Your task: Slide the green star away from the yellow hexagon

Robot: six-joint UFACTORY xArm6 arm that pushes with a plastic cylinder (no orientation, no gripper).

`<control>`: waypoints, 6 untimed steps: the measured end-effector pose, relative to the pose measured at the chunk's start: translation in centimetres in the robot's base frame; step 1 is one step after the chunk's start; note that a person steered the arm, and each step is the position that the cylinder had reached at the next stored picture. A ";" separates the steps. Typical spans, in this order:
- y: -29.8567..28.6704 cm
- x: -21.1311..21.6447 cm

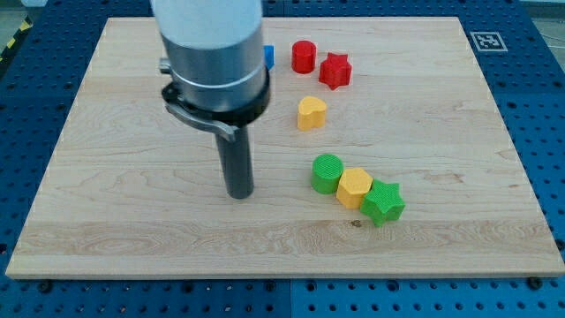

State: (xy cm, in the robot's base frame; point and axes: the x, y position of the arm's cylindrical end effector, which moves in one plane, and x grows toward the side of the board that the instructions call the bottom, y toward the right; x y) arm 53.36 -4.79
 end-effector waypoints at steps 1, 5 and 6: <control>3.8 0.2; 15.4 6.7; 15.6 7.5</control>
State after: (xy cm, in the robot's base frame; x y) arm 60.90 10.78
